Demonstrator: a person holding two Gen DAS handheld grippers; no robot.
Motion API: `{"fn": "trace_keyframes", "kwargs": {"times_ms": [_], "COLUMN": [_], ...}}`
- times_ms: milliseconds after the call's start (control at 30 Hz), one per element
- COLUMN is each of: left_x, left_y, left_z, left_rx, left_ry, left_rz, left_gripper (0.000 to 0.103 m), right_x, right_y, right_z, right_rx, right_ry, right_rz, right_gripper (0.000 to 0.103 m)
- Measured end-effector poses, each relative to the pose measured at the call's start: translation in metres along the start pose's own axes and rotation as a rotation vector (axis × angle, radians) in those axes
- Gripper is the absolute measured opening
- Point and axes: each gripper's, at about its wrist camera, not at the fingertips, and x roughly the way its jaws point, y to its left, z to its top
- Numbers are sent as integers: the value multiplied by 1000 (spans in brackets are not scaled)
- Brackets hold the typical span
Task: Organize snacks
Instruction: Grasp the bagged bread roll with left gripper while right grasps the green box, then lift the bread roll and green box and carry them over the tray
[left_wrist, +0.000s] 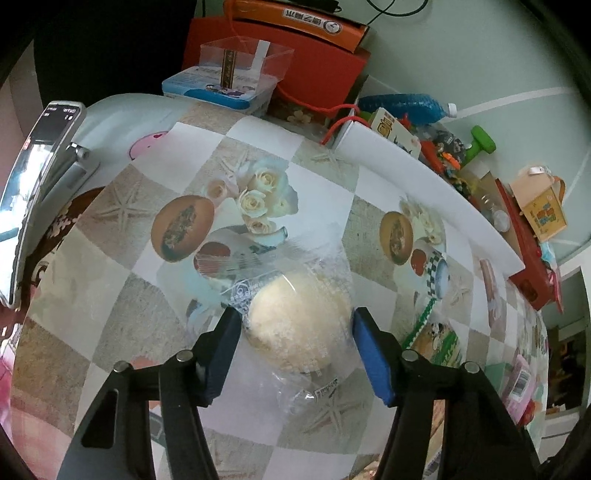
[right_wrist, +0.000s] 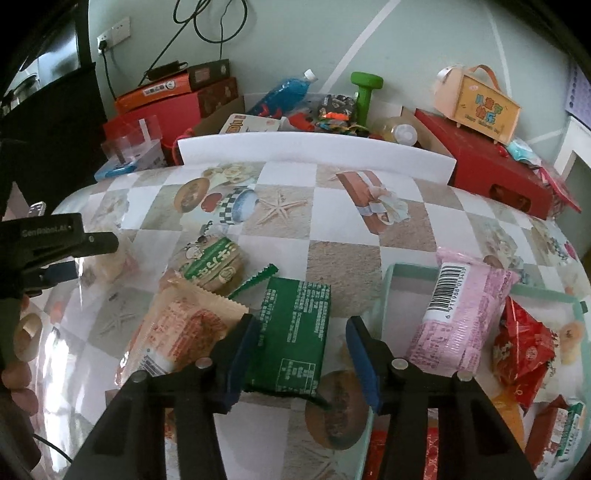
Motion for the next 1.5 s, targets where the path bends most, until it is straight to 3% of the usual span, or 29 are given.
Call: {"fn": "trace_keyframes", "kwargs": {"times_ms": [267,567,1033,1500], "left_x": [-4,-11,-26,-68], "left_y": [-1,-12,-22,-60], "left_z": [-9,-25,-46,-44], "left_rx": [7,32,40,104], "left_ry": [27,49,79,-7], "left_rz": [11,35,16,-79], "left_gripper": [63,58,56,56], "right_x": [12,9,-44,-84], "right_y": [7,2,-17,-45], "right_z": [-7,-9,-5,-6], "right_rx": [-8,15,72,125], "right_ry": [73,69,-44,-120], "right_rz": [23,34,54,49], "right_gripper": [49,45,44,44]}}
